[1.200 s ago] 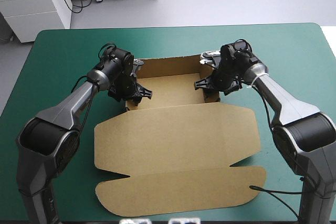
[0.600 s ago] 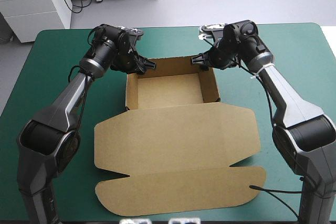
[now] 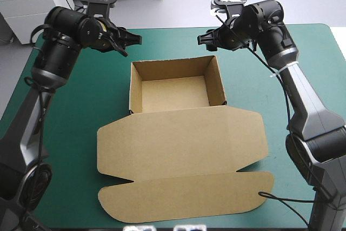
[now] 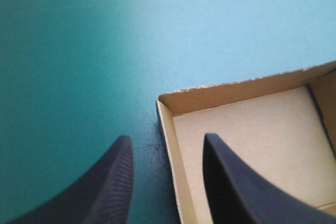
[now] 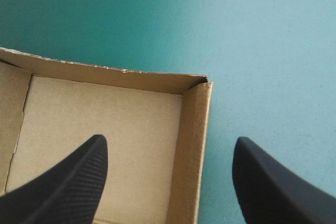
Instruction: Fold the box
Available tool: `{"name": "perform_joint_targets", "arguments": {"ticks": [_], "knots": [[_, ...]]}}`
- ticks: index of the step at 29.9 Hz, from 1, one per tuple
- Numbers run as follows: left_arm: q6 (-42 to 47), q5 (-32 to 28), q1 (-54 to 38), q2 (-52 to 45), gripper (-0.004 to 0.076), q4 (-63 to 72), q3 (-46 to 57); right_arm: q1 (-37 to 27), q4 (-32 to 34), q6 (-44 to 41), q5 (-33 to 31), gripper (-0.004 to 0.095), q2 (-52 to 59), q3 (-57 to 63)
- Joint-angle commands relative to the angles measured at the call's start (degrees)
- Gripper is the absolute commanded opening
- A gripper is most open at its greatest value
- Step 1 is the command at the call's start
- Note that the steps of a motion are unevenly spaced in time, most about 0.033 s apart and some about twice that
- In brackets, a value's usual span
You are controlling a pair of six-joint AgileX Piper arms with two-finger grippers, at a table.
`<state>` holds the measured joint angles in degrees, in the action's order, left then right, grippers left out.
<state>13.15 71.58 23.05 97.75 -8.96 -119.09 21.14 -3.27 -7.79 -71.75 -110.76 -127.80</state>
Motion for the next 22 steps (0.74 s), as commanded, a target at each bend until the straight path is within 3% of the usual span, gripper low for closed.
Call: {"name": "perform_joint_targets", "arguments": {"ticks": [1,5,8,16,22], "knots": [[1.02,2.28,0.26,-7.03,0.0195,-0.01,-0.7,-0.4,-0.23,0.03,0.23,0.0635,3.69,-1.6],[-1.54,2.28,0.26,-12.08,-0.0004,0.13,1.72,-0.4,-0.23,0.03,0.23,0.0635,3.69,-1.6],[-9.6,2.28,0.26,-15.94,-0.0005,2.83,5.67,-0.4,-0.23,0.14,0.23,0.0635,3.69,-1.5],[-9.08,2.28,0.26,-31.35,-0.0007,2.26,24.77,-0.4,-0.11,1.91,0.23,0.0635,3.69,6.13],[-2.71,2.06,0.26,-47.23,-0.0007,2.26,42.29,-0.4,-0.11,2.97,0.36,0.0634,3.58,14.04]]}}
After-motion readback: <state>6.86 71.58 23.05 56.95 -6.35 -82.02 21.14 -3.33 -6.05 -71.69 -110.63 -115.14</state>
